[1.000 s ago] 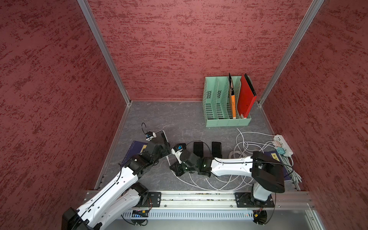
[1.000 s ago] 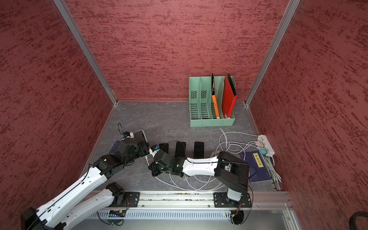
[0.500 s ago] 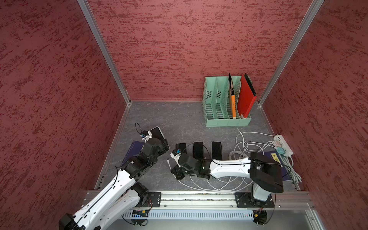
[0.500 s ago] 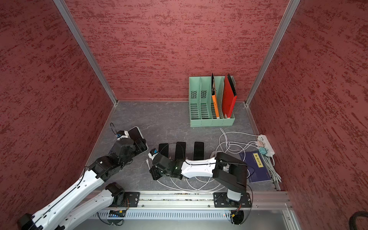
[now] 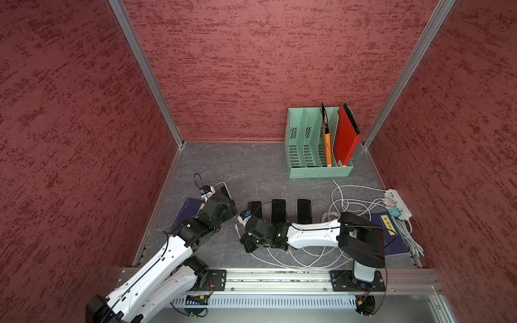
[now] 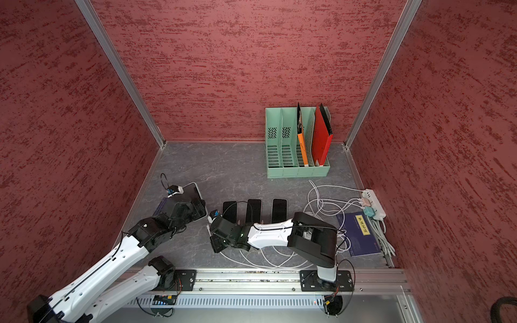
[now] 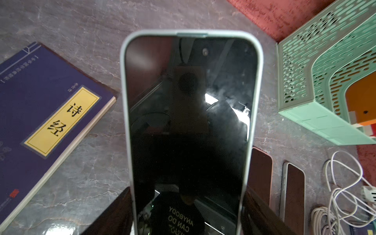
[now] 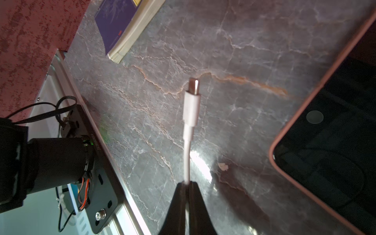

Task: Unplug the charging cable from the phone
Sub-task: Remove the charging cable from the phone, then place the phone at the center of the board.

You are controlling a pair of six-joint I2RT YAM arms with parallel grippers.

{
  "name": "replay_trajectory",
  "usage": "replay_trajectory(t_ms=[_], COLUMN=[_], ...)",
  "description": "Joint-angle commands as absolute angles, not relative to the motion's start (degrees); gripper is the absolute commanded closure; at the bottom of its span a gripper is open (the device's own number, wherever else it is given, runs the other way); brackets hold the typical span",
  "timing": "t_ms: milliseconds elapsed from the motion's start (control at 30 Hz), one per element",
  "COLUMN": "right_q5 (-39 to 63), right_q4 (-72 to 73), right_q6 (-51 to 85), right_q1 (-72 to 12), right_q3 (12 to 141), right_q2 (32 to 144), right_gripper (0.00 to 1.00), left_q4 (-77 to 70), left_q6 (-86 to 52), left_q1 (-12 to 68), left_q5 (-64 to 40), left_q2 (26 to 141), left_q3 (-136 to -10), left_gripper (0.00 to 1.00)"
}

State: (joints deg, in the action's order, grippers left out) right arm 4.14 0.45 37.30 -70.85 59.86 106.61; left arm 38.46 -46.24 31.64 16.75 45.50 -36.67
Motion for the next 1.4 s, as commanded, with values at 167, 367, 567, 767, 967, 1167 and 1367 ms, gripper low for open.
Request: replay_trajectory(t_ms=[167, 367, 567, 767, 967, 1167, 1367], right_q5=[3.8, 3.14, -0.23, -5.94, -10.0, -10.76, -12.31], right_q4=[-0.22, -1.2, -1.39, -2.83, -6.43, -6.96, -9.97], right_q6=[39.27, 39.53, 40.0, 41.66, 45.13, 47.51, 48.4], right_q1=[-69.58, -69.1, -68.69, -66.73, -63.21, -60.61, -59.48], right_q3=[60.54, 60.66, 57.04, 50.21, 44.63, 39.81, 37.8], right_q2=[108.18, 107.08, 100.17, 88.98, 78.57, 71.48, 64.9], right_gripper=[0.84, 0.43, 0.33, 0.26, 0.22, 0.21, 0.17], left_q4=[38.57, 38.31, 38.12, 39.07, 38.67, 36.88, 36.74], left_q6=[-44.61, -44.13, -42.63, -41.88, -41.81, -41.83, -40.61], left_q1=[28.04, 27.3, 27.07, 27.84, 29.76, 31.34, 31.08], left_q5=[10.98, 10.24, 9.59, 11.53, 12.13, 11.42, 11.3], left_q2=[50.46, 54.91, 61.13, 68.67, 75.0, 78.71, 80.03], left_q3=[-36.17, -35.85, -36.23, -38.03, -38.71, -39.3, -40.52], left_gripper=[1.0, 1.0, 1.0, 1.0, 1.0, 1.0, 0.43])
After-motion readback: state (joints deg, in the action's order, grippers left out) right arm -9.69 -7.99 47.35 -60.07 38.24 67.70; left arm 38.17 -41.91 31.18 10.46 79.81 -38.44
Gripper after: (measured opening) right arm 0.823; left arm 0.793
